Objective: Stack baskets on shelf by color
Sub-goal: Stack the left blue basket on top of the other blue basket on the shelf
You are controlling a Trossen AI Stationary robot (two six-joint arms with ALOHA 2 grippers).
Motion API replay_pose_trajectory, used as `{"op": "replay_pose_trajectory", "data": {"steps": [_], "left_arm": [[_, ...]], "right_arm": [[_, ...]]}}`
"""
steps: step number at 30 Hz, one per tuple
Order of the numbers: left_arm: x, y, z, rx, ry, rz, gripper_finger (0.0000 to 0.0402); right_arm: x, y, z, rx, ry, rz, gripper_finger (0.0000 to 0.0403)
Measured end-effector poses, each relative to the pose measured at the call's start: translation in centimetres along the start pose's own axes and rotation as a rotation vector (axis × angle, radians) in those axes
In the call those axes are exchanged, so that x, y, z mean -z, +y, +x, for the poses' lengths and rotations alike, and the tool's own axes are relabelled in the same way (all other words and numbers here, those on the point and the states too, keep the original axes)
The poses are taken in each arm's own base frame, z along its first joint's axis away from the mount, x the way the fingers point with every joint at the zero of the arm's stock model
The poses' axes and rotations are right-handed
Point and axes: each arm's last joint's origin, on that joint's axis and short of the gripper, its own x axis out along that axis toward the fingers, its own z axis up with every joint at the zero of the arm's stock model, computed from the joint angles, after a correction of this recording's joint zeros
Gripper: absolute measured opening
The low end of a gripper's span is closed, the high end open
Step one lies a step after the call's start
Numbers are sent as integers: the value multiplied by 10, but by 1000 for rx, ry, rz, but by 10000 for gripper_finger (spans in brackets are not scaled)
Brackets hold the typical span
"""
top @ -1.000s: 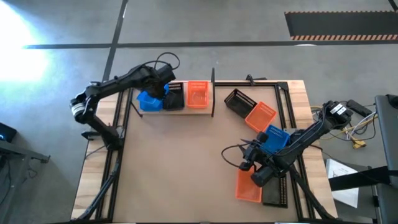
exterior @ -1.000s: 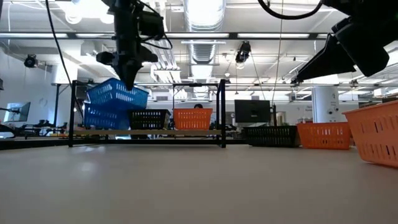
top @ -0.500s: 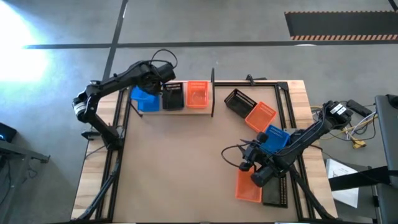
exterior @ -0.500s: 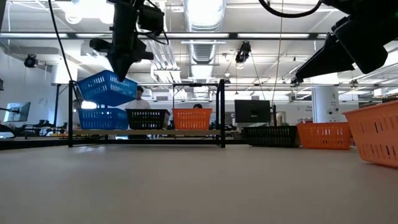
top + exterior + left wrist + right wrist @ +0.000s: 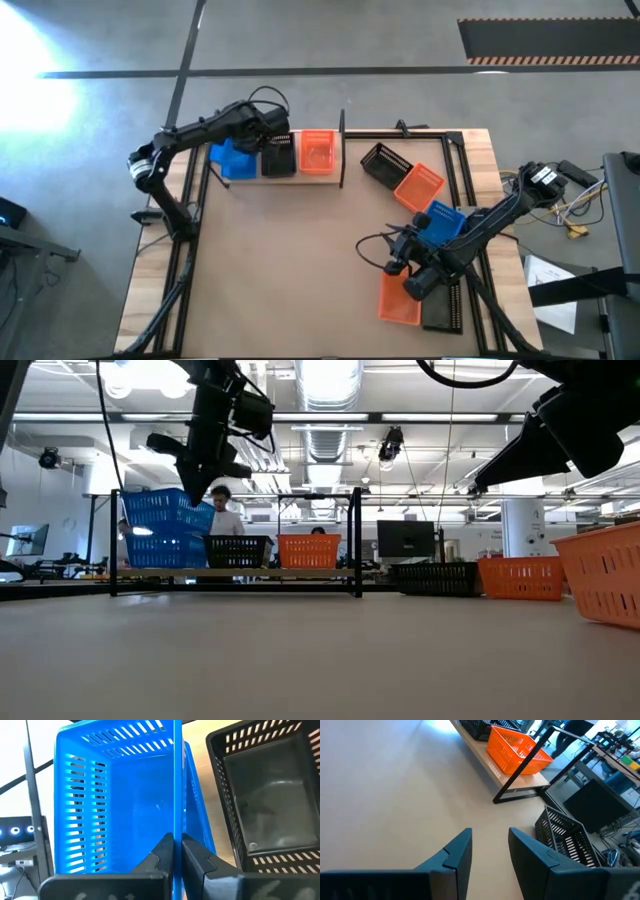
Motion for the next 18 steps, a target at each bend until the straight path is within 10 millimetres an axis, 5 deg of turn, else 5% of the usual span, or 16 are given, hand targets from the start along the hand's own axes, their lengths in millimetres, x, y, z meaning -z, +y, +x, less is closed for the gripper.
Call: {"op": "replay_pose_trajectory", "data": {"steps": [11,18], "left_arm": [[-4,-10,12,-10,26,5,2],[-5,-11,13,5,23,29,48]], "right_arm": [[0,0,0,-1,1,-6,121],[0,0,0,-1,1,-6,121]]}}
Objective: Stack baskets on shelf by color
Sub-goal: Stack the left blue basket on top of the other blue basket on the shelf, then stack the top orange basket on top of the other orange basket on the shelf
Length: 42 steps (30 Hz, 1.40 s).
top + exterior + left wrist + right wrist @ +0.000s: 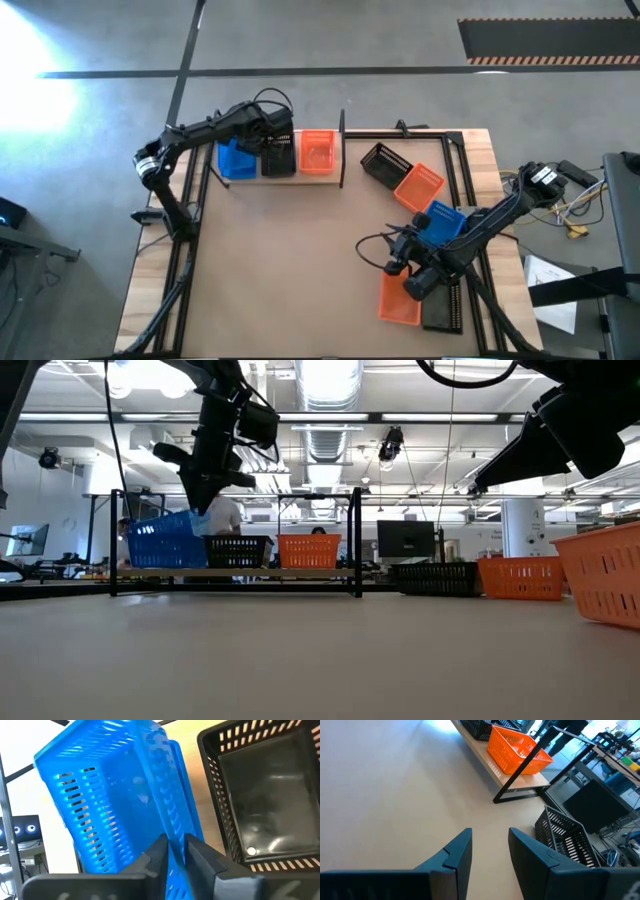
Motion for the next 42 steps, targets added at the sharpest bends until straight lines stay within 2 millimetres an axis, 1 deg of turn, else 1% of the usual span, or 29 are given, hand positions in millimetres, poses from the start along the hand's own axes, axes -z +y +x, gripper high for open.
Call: {"op": "replay_pose_trajectory", "data": {"steps": [5,9,14,18,22,24,28,30,33,36,38,42], "left_arm": [[0,-1,0,20,10,12,84],[-2,0,-2,32,7,44,93],[0,4,-18,123,12,74,94],[8,10,-31,160,-19,180,94],[32,16,-40,197,-62,304,94],[45,15,-40,222,-120,341,94],[78,5,-34,374,-296,416,94],[95,-6,-29,486,-427,466,94],[123,-25,-17,730,-656,498,94],[153,-38,-7,1045,-871,600,94],[171,-40,2,1189,-1027,629,94],[194,-35,16,1379,-1216,521,93]], "right_arm": [[0,0,0,0,0,0,121],[0,0,0,0,0,0,121],[0,0,0,0,0,0,121],[0,0,0,-6,6,1,121],[4,1,0,-33,29,-2,121],[7,1,1,-32,36,-14,121],[11,-5,-1,-19,55,-34,121],[11,-10,-3,-11,62,-38,121],[4,-27,-2,30,99,-39,121],[-10,-56,6,81,201,52,121],[-15,-73,12,72,298,85,121],[-16,-103,26,12,456,106,121]]}}
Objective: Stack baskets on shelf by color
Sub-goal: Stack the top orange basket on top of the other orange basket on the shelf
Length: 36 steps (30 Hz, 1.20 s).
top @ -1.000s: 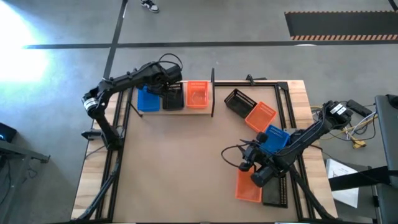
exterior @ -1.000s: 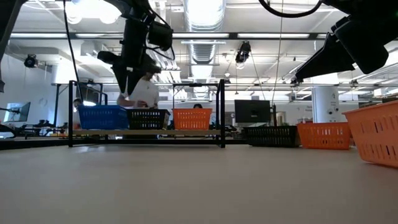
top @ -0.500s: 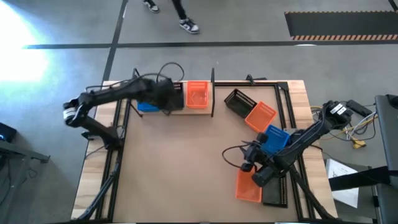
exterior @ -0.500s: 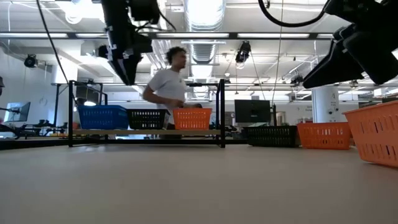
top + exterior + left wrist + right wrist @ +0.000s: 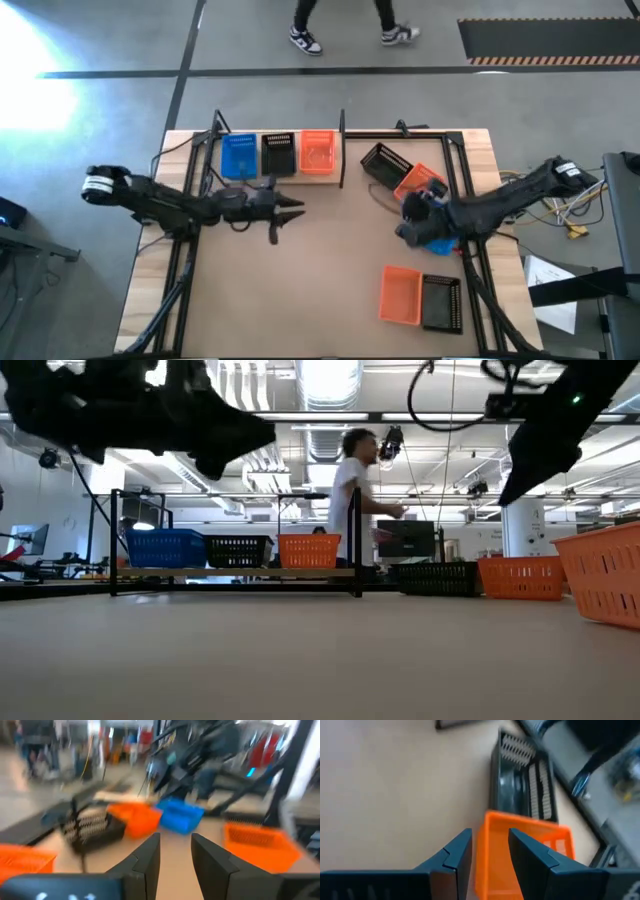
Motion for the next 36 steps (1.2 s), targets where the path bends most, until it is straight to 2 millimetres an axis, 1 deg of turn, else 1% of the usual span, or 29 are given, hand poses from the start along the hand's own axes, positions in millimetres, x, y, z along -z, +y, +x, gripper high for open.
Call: {"op": "replay_pose_trajectory", "data": {"steps": [3,5,7,9,13,20,22,25,26,28,30,31,33,36], "left_arm": [[11,-3,-9,26,-65,-9,93],[16,-4,-11,30,-73,-11,93],[21,-3,-10,29,-55,-10,93],[24,-3,-8,28,-33,-8,93],[30,-4,-3,27,-7,-6,93],[41,-4,2,23,47,-1,93],[44,-3,2,23,56,-1,93],[47,-3,3,22,70,0,93],[47,-3,3,22,71,0,93],[47,-4,4,22,70,0,93],[46,-4,5,25,65,-1,93],[46,-5,5,26,65,-1,93],[46,-5,5,27,65,0,93],[46,-5,4,27,65,-2,93]], "right_arm": [[-3,-19,14,-57,110,31,121],[-6,-27,22,-109,149,51,121],[-9,-30,29,-174,168,64,121],[-12,-31,36,-212,180,77,121],[-13,-32,48,-221,245,105,124],[-9,-28,72,-164,375,97,169],[-8,-25,80,-180,427,86,174],[-4,-20,91,-182,489,36,157],[-3,-18,94,-183,502,1,144],[-3,-13,99,-211,518,-58,104],[-9,-7,95,-242,503,-88,49],[-13,-3,91,-256,485,-100,29],[-21,4,78,-274,458,-130,17],[-36,12,47,-288,410,-152,10]]}}
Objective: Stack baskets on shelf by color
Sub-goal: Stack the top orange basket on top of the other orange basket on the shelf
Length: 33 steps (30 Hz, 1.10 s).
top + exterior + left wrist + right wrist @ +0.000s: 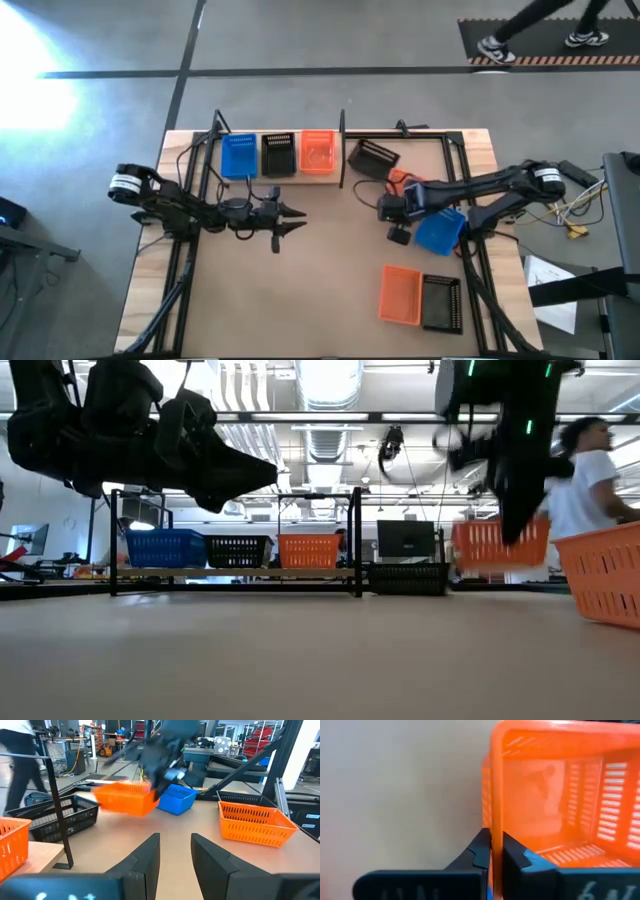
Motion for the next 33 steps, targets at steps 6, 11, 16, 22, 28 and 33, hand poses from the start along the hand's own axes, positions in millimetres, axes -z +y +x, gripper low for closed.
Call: {"op": "replay_pose_trajectory", "data": {"steps": [6,11,16,22,28,33], "left_arm": [[0,-2,0,7,1,-40,93],[0,-2,0,8,1,-49,93],[-5,-5,-5,24,-20,-52,93],[-21,-11,-27,65,-68,-59,93],[-34,-16,-52,100,-51,-58,93],[-33,-14,-66,105,-29,-57,93]], "right_arm": [[-6,37,-79,17,-207,-91,9],[-29,55,-133,63,-492,-183,9],[-71,54,-152,114,-643,-374,9],[-140,18,-129,3,-709,-481,8],[-201,-42,-78,28,-652,-388,8],[-232,-81,-35,61,-533,-337,8]]}}
